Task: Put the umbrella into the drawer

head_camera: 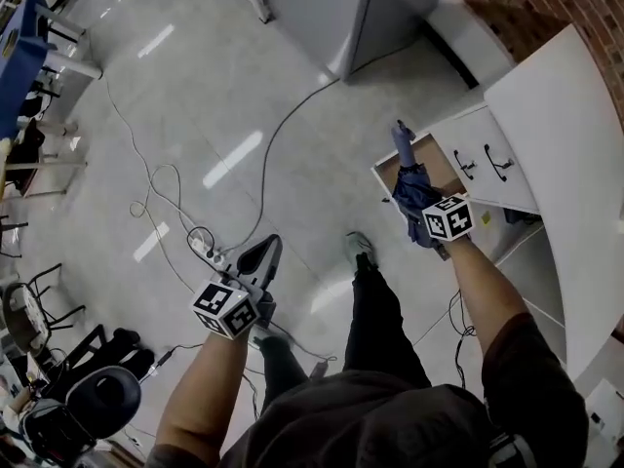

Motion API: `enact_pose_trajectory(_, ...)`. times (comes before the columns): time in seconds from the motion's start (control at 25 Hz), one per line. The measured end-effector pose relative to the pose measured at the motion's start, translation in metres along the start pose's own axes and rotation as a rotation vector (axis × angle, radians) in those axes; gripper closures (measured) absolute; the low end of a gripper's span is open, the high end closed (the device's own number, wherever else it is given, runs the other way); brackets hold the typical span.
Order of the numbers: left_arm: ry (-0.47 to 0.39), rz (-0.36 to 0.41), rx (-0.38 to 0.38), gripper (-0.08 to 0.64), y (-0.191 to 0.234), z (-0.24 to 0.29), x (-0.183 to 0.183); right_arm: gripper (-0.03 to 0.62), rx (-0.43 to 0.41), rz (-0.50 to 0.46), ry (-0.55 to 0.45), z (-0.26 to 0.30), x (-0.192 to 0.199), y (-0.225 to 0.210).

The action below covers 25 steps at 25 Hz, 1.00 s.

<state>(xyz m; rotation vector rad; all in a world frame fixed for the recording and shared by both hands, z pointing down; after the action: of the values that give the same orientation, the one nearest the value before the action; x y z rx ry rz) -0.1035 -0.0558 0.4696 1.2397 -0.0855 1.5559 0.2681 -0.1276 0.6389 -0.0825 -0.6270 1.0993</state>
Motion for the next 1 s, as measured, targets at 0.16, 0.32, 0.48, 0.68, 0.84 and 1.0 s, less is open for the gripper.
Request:
enact_pose_trajectory(0.16, 0.043, -0.017, 0.005, 0.56, 0.023, 0.057, 0.034, 0.337, 0.03, 0.095, 0.023, 0.047, 0.041, -0.064)
enact_pose_trajectory(0.32, 0.094, -0.007, 0.046, 0.56, 0.041, 0.107, 0.068, 0.337, 0.07, 0.174, 0.038, 0.09, 0.077, -0.118)
enact_pose_trajectory(0.48, 0.15, -0.001, 0.073, 0.56, 0.061, 0.143, 0.1, 0.337, 0.095, 0.284, 0.044, 0.126, 0.114, -0.161)
enact_pose_trajectory(0.68, 0.198, -0.019, 0.092, 0.56, 0.084, 0.175, 0.141, 0.337, 0.107, 0.387, 0.046, 0.162, 0.143, -0.198)
enact_pose_trajectory(0.84, 0.231, -0.017, 0.102, 0.56, 0.085, 0.199, 0.174, 0.337, 0.112, 0.42, 0.064, 0.181, 0.164, -0.221)
enact_pose_trajectory(1.0, 0.246, -0.01, 0.123, 0.56, 0.083, 0.216, 0.191, 0.337, 0.114, 0.485, 0.085, 0.194, 0.176, -0.244)
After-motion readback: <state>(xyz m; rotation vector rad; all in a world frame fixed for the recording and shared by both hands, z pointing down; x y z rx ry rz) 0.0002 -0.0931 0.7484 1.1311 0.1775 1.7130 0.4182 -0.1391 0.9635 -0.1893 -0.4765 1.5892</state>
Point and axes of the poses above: the fingertips, and each gripper's own axes: z forward along the fingers, y to its left, x out of its underside, the point moved 6 cm from there along -z, backward along the fingers, and after that the axes turned 2 degrees about z, right-handed, at the moved point
